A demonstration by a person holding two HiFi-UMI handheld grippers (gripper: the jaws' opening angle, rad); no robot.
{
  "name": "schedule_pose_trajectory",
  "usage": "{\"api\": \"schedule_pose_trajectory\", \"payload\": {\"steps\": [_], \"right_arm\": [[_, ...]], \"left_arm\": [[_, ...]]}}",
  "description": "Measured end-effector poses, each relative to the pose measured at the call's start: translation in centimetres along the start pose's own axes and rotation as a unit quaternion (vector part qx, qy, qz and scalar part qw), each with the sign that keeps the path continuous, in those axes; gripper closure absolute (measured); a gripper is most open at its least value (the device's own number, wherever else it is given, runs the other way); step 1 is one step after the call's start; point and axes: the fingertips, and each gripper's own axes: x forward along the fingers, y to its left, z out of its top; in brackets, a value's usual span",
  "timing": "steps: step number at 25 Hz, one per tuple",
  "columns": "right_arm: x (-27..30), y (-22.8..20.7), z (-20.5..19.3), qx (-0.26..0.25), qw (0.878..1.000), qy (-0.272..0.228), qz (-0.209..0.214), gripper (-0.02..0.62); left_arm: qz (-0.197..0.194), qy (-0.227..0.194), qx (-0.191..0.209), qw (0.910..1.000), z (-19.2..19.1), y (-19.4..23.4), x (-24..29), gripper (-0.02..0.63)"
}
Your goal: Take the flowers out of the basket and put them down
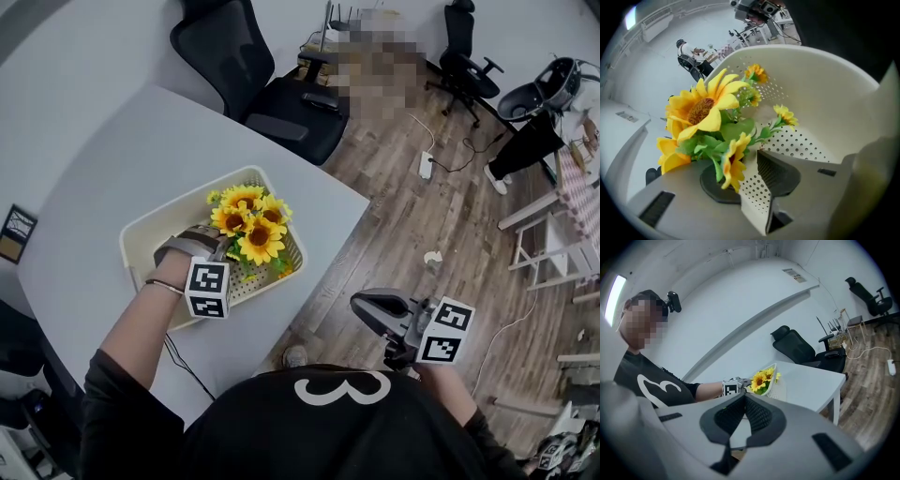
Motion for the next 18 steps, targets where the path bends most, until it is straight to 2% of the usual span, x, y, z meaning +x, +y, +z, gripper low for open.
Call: {"api": "schedule_pose_trajectory", "payload": {"steps": [4, 10, 18], "right_arm": [[0.05, -0.17, 0.08, 0.003, 1.0, -0.002, 0.0, 0.586], [0.13, -0.56, -0.29, 0.012, 1.0, 0.0, 0.0, 0.587], [0.76, -0.34, -0.17, 0.011, 1.0, 0.003, 0.008, 0.587]], "left_arm": [[-0.021, 0.009, 0.032, 0.9992, 0.09, -0.16, 0.23, 0.503], [-0.038, 0.016, 0.038, 0.9984, 0.08, -0.34, 0.59, 0.517], [-0.028, 0.015, 0.032, 0.999, 0.1, -0.23, 0.62, 0.518]]}}
